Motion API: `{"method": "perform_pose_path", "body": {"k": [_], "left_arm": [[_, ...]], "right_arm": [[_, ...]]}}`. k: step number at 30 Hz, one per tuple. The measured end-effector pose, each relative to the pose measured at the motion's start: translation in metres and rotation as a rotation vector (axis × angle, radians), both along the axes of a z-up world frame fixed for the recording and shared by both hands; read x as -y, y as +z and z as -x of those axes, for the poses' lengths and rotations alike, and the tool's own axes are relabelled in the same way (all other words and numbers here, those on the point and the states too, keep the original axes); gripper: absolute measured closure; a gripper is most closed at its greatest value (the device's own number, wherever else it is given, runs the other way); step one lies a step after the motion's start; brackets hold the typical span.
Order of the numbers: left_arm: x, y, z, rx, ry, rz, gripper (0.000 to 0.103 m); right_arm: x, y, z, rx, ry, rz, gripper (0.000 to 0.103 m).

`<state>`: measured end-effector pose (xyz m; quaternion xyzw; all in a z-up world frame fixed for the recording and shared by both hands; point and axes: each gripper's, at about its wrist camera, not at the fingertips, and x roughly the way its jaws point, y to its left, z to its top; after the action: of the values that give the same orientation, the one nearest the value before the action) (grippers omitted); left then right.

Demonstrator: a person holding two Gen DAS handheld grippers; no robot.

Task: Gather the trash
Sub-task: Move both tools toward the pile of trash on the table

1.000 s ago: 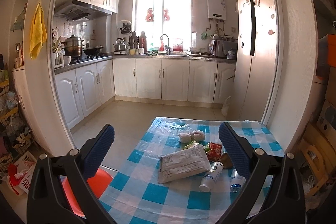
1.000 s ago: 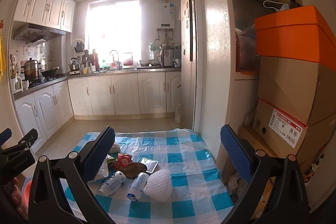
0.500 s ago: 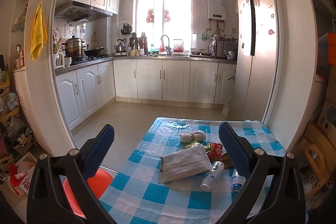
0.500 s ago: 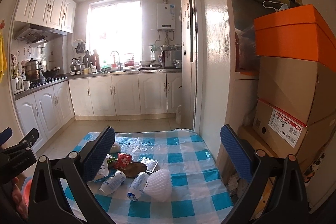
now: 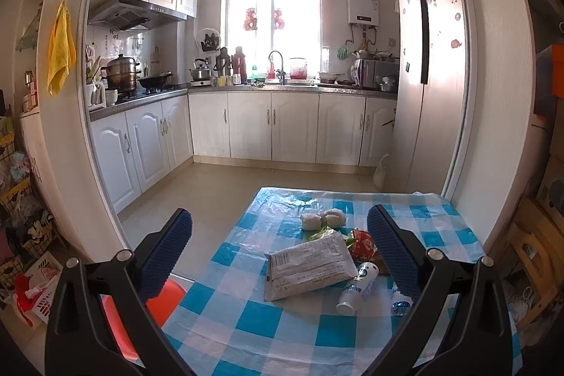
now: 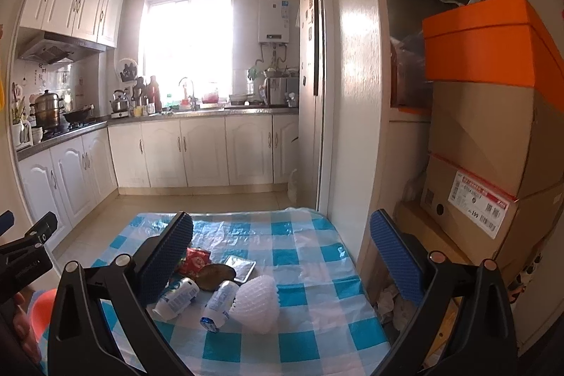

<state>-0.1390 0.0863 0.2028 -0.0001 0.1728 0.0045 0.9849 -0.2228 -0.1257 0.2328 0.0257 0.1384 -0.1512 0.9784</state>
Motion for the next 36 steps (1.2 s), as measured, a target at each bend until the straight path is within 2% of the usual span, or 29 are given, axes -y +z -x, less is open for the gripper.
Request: {"method": "perform_pose_path", "body": {"k": [5,9,12,15,17,21,25,29,31,33,35,36], "left_arm": [[-0.006,-0.026,-0.005,-0.034,-0.038,0.009,0.003],[-0.015,-0.053,-0.002,-0.002,-0.082,0.026,0.003],[-0.02,-0.074,-0.011,-0.071,-0.114,0.046,0.003],[-0.021,-0.088,-0.019,-0.106,-0.137,0.072,0.003],[-0.017,-0.096,-0.025,-0.149,-0.187,0.083,0.003],[0.001,-0.112,-0.038,-0.229,-0.254,0.059,0.003],[0.025,-0.123,-0.045,-0.295,-0.346,0.07,0.003],[0.059,-0.132,-0.045,-0.307,-0.46,0.019,0.003],[0.074,-0.134,-0.045,-0.305,-0.503,-0.013,0.003],[0.089,-0.139,-0.048,-0.313,-0.55,-0.048,0.003],[0.1,-0.143,-0.049,-0.323,-0.591,-0.067,0.003],[0.107,-0.145,-0.051,-0.323,-0.609,-0.082,0.004]], "right_arm": [[0.02,-0.027,-0.015,-0.077,0.043,-0.118,0.004],[0.04,-0.06,-0.033,-0.161,0.089,-0.248,0.004],[0.049,-0.089,-0.052,-0.229,0.142,-0.35,0.004],[0.047,-0.11,-0.066,-0.28,0.198,-0.4,0.004],[0.051,-0.123,-0.074,-0.304,0.207,-0.427,0.004],[0.067,-0.147,-0.087,-0.339,0.214,-0.5,0.004],[0.082,-0.165,-0.102,-0.352,0.261,-0.607,0.007],[0.087,-0.176,-0.118,-0.356,0.327,-0.694,0.009],[0.087,-0.18,-0.127,-0.367,0.344,-0.702,0.01],[0.083,-0.184,-0.138,-0.392,0.351,-0.684,0.012],[0.084,-0.19,-0.146,-0.415,0.357,-0.69,0.039],[0.084,-0.193,-0.149,-0.428,0.352,-0.692,0.042]]}}
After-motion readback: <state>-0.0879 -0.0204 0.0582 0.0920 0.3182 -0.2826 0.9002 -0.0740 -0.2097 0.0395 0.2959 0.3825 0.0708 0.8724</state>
